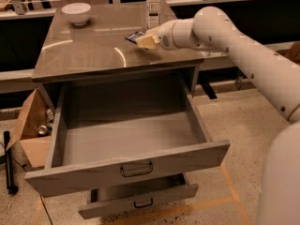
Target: Place rxbar blueberry into top drawer
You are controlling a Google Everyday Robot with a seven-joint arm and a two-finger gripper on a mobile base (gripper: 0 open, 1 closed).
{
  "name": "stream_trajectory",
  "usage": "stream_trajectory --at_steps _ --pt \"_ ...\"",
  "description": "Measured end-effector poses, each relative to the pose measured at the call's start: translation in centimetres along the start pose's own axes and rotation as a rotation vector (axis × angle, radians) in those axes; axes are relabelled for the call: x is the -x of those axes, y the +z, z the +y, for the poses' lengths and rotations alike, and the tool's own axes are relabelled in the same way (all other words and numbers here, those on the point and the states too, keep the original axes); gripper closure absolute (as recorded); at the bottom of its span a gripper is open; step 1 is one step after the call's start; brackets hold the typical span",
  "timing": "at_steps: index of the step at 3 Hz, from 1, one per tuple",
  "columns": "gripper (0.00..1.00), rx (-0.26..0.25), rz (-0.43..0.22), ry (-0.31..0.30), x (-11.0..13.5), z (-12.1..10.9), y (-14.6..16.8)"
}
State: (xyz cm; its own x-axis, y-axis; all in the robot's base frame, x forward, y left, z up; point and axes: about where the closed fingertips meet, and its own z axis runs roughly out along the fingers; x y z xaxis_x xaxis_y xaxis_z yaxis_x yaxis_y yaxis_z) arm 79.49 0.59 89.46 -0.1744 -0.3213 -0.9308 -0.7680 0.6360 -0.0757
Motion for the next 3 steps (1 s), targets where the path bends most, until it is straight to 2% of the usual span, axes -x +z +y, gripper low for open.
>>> stream_trajectory --at_steps 1,2,3 --pt "1.00 0.018 0.012 -0.007 -0.2 2.0 -6.6" --pt "1.00 0.058 0.035 0.004 -2.3 4.6 -10.3" --pt "1.00 0.128 0.054 0.003 -4.3 8.1 -13.3"
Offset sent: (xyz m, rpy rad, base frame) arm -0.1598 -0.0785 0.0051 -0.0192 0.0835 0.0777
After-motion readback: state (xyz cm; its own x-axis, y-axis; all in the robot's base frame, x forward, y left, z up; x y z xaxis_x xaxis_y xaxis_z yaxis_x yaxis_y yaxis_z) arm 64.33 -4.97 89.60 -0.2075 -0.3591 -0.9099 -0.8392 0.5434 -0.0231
